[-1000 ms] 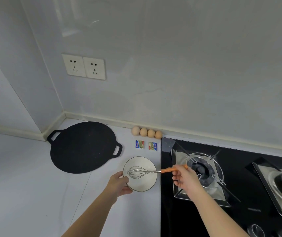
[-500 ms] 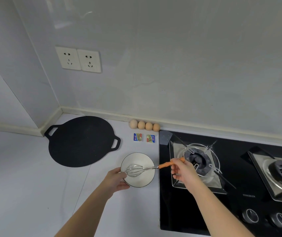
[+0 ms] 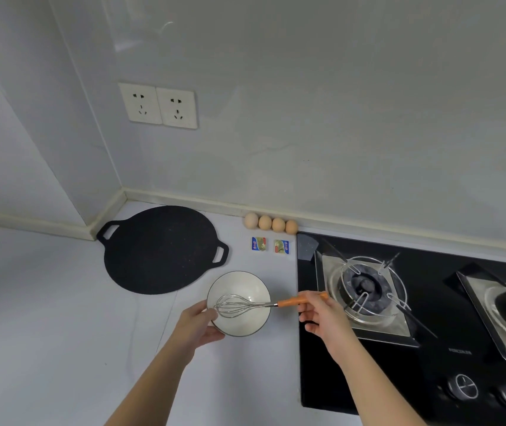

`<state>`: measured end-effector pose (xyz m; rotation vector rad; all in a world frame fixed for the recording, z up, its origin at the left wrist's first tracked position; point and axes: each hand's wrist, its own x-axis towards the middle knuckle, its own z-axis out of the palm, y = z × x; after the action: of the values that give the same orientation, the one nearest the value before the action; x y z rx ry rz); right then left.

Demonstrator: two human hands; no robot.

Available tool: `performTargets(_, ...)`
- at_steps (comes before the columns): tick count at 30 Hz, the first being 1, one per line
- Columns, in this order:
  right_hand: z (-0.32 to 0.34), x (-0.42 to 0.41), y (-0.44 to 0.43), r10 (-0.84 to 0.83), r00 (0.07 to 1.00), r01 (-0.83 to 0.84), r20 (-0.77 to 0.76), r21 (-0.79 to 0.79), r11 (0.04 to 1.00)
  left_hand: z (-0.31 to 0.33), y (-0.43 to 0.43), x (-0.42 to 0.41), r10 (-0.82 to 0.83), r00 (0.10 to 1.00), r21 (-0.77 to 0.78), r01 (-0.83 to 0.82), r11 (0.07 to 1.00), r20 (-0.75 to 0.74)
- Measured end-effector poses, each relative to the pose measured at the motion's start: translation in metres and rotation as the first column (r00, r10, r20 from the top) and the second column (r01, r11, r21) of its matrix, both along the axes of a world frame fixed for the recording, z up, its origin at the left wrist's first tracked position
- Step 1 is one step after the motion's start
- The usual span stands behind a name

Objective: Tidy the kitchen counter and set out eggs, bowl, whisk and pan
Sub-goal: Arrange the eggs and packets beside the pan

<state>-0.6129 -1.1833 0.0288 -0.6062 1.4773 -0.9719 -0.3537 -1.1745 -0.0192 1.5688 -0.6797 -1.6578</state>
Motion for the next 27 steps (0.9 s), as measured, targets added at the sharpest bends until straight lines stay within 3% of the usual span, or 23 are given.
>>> performTargets(6,-0.003,0.046,0.008,0.122,0.991,-0.123,0.051,0.019,0.992,-0.003,0.025,0.041,0.168,0.986,-0.023,-0.169,0.985,-0.012)
performTargets(13,-0.003,0.091,0.01,0.184,0.981,-0.186,0.057,0.046,0.981,-0.015,0.046,0.077,0.24,0.97,-0.006,-0.24,0.971,-0.043)
performTargets(27,-0.01,0.019,0.007,-0.147,0.988,0.149,-0.054,0.034,0.988,-0.005,-0.004,-0.013,-0.025,0.985,0.04,0.032,0.999,-0.172)
